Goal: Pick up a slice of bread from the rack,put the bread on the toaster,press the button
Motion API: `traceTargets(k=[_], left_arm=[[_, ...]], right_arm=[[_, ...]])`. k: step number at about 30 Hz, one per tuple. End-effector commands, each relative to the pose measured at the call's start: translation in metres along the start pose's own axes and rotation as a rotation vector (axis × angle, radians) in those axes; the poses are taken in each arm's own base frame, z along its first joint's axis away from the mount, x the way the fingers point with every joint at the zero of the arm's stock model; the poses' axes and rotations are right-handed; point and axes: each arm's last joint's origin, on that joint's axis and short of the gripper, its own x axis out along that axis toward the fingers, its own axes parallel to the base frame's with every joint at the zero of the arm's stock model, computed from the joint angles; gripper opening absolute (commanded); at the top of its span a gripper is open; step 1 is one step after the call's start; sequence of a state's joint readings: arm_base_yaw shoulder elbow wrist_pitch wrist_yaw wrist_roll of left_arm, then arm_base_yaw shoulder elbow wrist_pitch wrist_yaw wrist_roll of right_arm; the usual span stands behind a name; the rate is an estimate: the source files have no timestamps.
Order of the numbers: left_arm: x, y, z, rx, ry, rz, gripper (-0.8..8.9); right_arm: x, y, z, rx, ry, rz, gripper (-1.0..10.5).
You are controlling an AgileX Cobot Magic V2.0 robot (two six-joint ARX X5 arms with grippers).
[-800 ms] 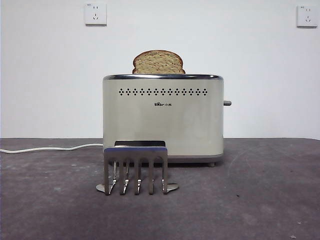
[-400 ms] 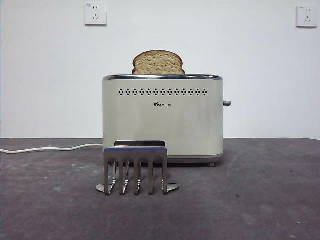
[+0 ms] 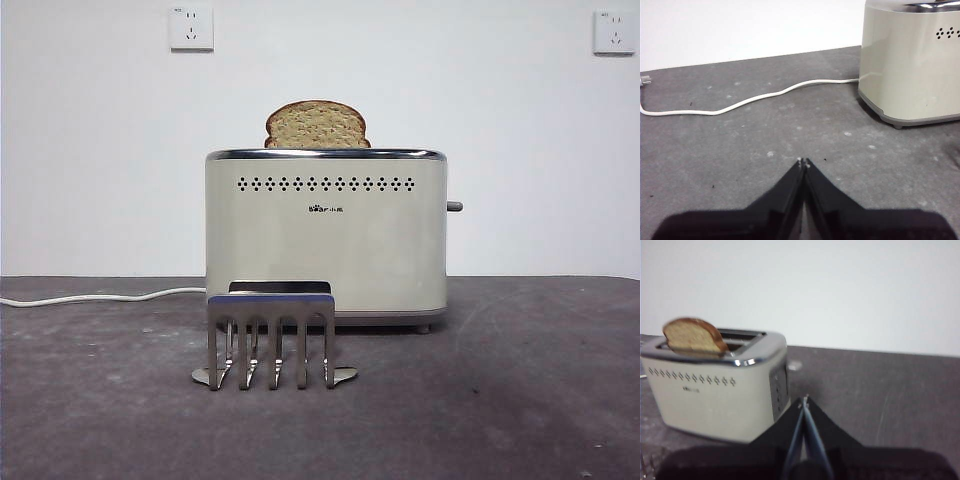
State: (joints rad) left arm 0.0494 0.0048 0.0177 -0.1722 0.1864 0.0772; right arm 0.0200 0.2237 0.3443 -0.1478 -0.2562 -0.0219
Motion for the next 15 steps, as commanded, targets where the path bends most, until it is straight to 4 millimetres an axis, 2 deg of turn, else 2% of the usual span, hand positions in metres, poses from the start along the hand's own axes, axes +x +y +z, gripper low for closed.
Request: traceTargets(k=[1, 8, 15], left_arm=[[0.001, 0.000, -0.004, -0.008, 0.010, 0.003, -0.03], [0.001, 0.000, -0.004, -0.008, 0.010, 0.003, -0.03], [0.001, 0.000, -0.004, -0.008, 0.010, 0.003, -0.03]], right_arm=[[0.000, -0.001, -0.021, 0.032, 0.013, -0.036, 0.0], [0.001, -0.001, -0.065, 0.066, 0.056, -0.080, 0.0], [0.003, -0.001, -0.094, 0.095, 0.092, -0.081, 0.0]])
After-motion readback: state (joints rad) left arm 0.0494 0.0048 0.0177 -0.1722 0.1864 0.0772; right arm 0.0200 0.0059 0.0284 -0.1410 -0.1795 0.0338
